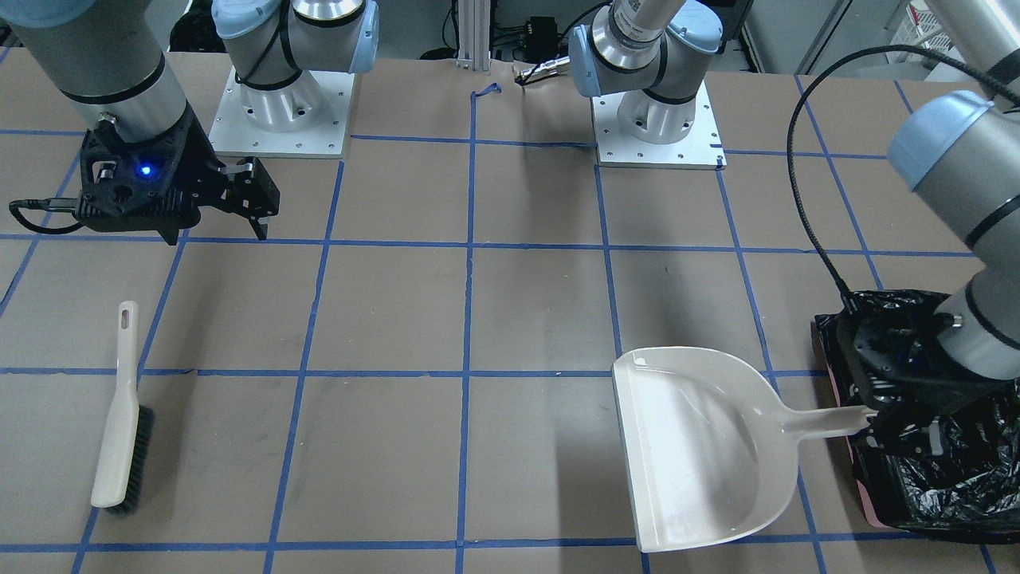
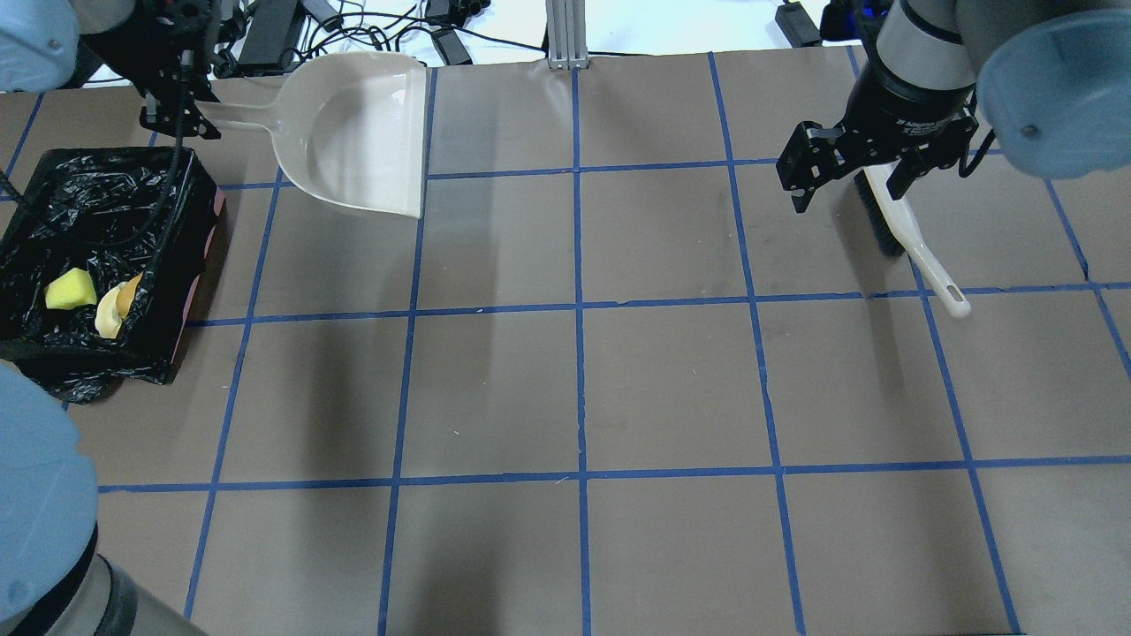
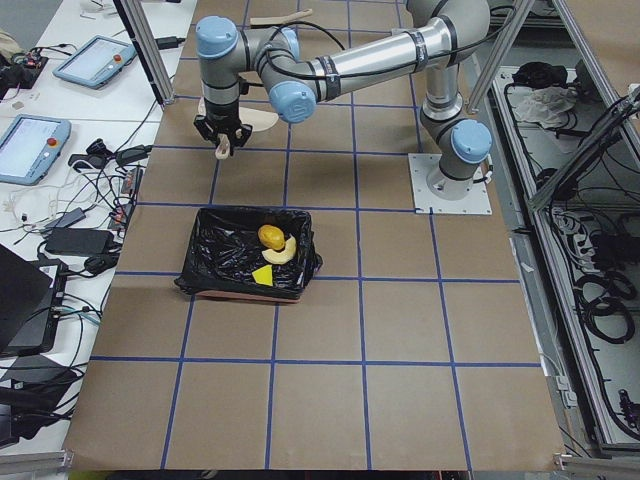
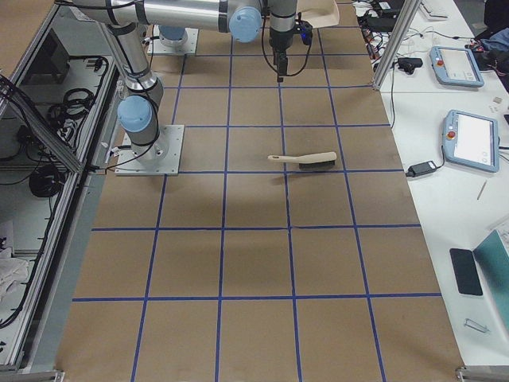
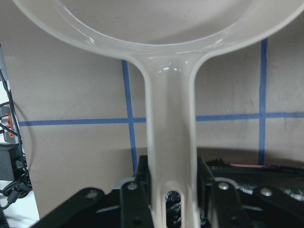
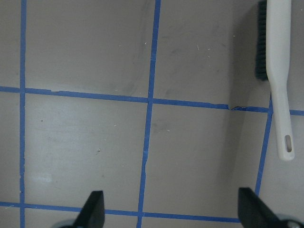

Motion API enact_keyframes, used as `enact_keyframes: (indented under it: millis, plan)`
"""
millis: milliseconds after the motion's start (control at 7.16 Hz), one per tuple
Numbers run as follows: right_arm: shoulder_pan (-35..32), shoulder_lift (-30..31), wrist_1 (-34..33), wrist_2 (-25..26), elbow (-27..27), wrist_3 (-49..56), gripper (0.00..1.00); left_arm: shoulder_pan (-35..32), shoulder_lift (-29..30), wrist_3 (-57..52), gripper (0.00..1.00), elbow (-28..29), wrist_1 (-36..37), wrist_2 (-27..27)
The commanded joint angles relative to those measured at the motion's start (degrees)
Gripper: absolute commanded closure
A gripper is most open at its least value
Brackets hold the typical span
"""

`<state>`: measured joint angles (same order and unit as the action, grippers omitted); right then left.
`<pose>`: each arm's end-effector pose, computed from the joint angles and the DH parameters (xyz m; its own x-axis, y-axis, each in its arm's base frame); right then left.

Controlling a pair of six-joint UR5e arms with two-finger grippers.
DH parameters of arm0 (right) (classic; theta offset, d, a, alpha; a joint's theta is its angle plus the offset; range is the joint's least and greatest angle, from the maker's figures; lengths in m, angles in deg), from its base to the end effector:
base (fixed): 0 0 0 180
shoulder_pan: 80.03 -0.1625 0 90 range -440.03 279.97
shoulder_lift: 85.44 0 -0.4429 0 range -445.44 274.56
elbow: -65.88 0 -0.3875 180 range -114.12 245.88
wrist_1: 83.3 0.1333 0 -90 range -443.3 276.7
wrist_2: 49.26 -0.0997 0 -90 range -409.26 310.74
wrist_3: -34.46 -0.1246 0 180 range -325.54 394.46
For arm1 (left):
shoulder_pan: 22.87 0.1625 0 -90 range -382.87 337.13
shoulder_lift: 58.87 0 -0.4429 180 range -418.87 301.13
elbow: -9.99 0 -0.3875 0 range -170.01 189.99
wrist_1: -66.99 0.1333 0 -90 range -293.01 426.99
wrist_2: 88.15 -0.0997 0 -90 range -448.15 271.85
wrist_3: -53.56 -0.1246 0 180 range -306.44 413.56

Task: Sweep and dump trash into bin
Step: 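Bring the empty dustpan back down onto the table with the left gripper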

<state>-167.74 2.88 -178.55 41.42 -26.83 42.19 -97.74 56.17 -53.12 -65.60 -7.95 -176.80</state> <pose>0.1117 -0.5058 0.4525 -0.9954 -0.0946 0.0138 -0.0948 0.9954 -0.0133 0.0453 -0.6894 0.3758 0.0279 0.9963 -0.0807 0.9996 -0.0280 -0.0003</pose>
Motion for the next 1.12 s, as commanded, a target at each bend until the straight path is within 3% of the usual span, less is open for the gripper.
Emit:
enact_keyframes:
  millis: [0, 978]
  plan:
    - [0.0, 0.0, 0.2, 0.1, 0.0, 0.0, 0.0, -0.5, 3.8, -5.2, 1.0, -2.1, 0.8, -4.0]
    - [0.0, 0.1, 0.3, 0.0, -0.1, 0.0, 0.0, -2.7, 6.4, -5.7, 1.0, -6.8, 6.4, -2.9]
